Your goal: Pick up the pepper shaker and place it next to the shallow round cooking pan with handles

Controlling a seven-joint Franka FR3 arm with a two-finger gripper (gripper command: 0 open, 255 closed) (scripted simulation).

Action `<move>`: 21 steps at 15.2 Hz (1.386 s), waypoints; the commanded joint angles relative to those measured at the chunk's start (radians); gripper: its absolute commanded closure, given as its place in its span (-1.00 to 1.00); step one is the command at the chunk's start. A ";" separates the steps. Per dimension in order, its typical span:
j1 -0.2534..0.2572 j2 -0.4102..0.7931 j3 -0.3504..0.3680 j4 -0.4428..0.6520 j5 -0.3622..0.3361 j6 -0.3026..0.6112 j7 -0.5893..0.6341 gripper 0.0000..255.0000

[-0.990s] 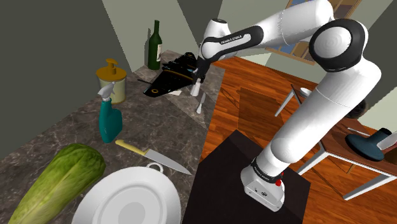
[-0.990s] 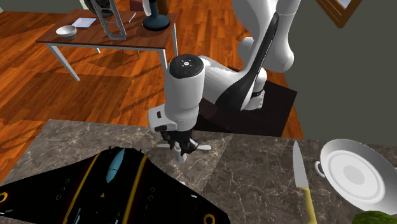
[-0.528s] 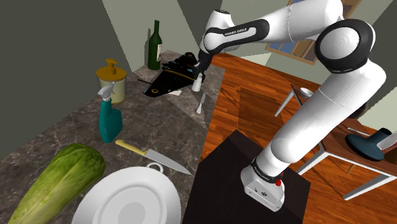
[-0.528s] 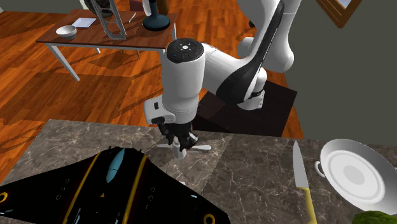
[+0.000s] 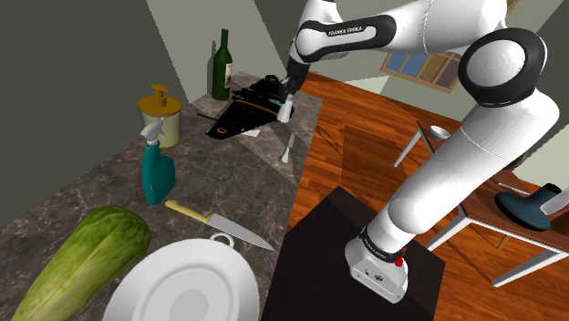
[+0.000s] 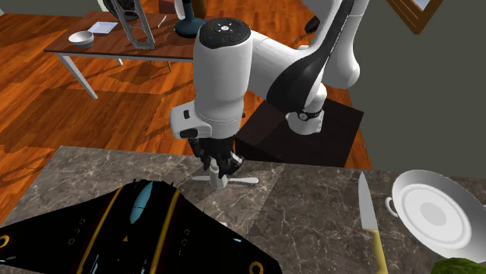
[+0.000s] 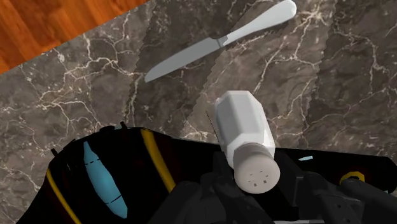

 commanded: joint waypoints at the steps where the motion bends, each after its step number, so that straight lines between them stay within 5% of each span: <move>1: 0.000 -0.005 0.000 0.022 0.001 -0.028 -0.002 1.00; 11: 0.001 -0.024 0.002 0.126 0.003 -0.149 -0.008 1.00; 21: 0.080 -0.259 0.129 -0.110 -0.001 -0.163 0.198 1.00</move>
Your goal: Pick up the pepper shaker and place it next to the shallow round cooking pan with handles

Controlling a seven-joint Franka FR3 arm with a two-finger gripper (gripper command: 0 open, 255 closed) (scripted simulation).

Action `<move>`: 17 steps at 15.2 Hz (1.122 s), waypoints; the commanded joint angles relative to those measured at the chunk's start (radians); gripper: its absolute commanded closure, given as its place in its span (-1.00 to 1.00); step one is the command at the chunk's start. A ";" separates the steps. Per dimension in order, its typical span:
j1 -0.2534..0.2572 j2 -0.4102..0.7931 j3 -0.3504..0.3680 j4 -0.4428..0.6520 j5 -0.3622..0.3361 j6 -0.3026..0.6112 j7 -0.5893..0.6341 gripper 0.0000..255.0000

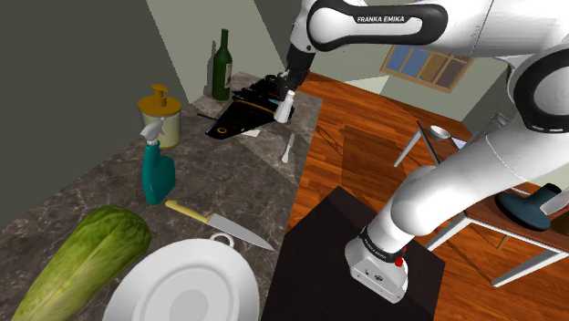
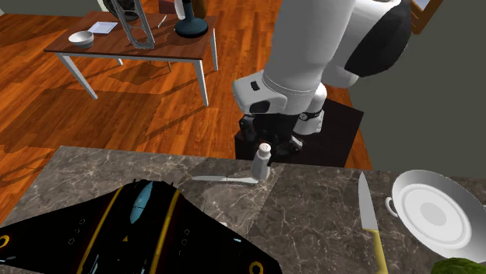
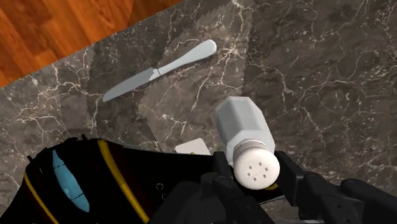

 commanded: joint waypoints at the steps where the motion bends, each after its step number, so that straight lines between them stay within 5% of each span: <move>1: 0.016 -0.042 0.028 -0.042 0.006 -0.003 0.042 1.00; 17: 0.169 -0.237 0.299 -0.161 0.120 -0.096 0.393 1.00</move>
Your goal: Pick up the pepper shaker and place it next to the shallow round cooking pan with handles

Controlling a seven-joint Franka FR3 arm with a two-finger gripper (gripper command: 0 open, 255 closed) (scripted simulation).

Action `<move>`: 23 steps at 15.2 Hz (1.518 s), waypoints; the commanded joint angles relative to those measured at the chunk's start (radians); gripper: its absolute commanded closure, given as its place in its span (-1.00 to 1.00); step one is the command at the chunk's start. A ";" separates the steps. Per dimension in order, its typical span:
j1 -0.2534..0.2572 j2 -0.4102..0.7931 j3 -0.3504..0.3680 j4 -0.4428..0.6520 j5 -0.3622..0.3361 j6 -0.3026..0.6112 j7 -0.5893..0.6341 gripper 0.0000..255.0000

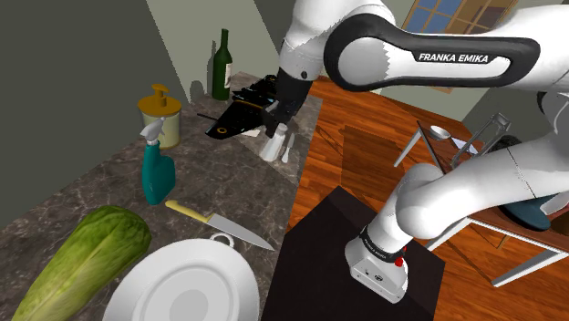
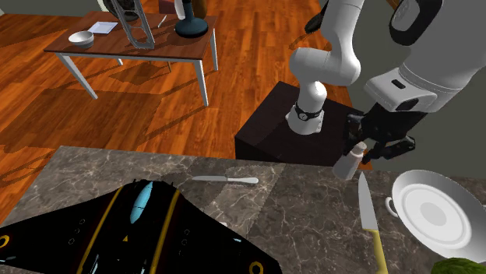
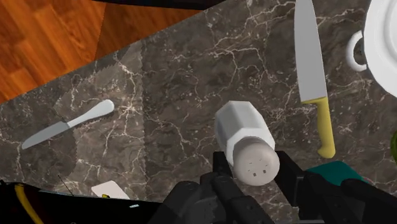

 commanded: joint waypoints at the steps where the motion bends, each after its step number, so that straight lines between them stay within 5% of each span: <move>1: 0.019 -0.007 0.039 0.005 0.017 -0.014 0.049 1.00; 13: 0.095 0.046 0.290 0.121 0.090 -0.073 0.349 1.00; 23: 0.076 0.235 0.565 0.336 0.042 -0.113 0.647 1.00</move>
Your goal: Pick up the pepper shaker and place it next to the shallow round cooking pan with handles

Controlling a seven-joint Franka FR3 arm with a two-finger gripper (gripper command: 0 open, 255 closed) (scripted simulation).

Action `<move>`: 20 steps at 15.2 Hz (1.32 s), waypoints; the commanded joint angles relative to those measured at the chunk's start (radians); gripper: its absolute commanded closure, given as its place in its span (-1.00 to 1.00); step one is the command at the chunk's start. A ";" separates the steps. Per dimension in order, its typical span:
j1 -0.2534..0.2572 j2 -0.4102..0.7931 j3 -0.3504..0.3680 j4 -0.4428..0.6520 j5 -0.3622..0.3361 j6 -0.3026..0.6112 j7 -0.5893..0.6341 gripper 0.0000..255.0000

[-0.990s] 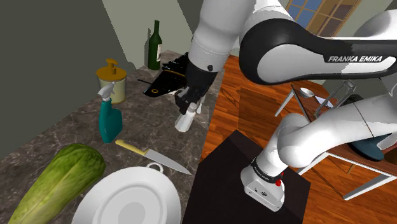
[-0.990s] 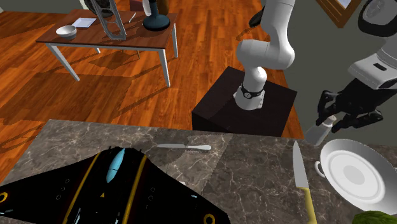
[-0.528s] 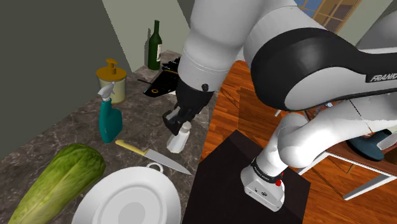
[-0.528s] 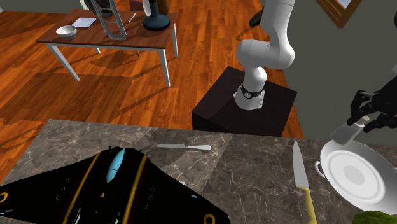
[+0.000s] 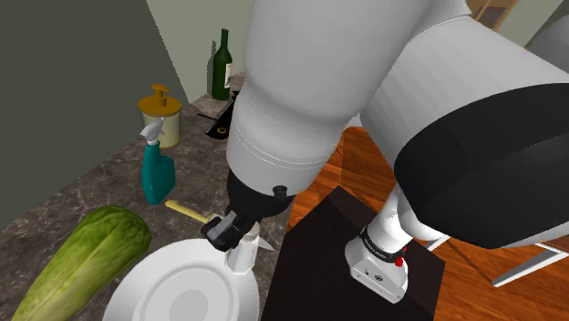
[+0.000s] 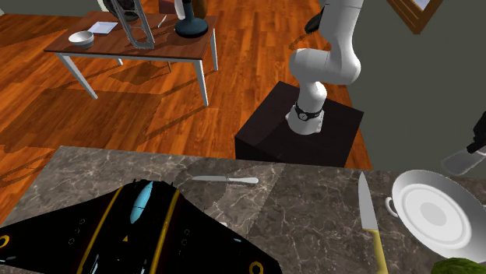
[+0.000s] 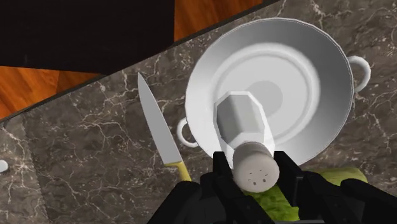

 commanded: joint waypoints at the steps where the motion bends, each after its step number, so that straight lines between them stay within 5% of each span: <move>1: -0.011 0.054 0.066 0.052 -0.028 -0.009 0.072 1.00; 5: -0.043 0.221 0.233 0.177 -0.149 -0.038 0.248 1.00; 8: -0.006 0.441 0.354 0.292 -0.343 -0.094 0.441 1.00; 11: 0.179 0.644 0.329 0.429 -0.518 -0.179 0.594 1.00; 18: 0.633 0.950 0.167 0.838 -0.734 -0.371 0.728 1.00; 19: 0.748 1.025 0.129 0.978 -0.781 -0.426 0.732 1.00; 20: 0.738 1.022 0.130 0.955 -0.777 -0.410 0.736 1.00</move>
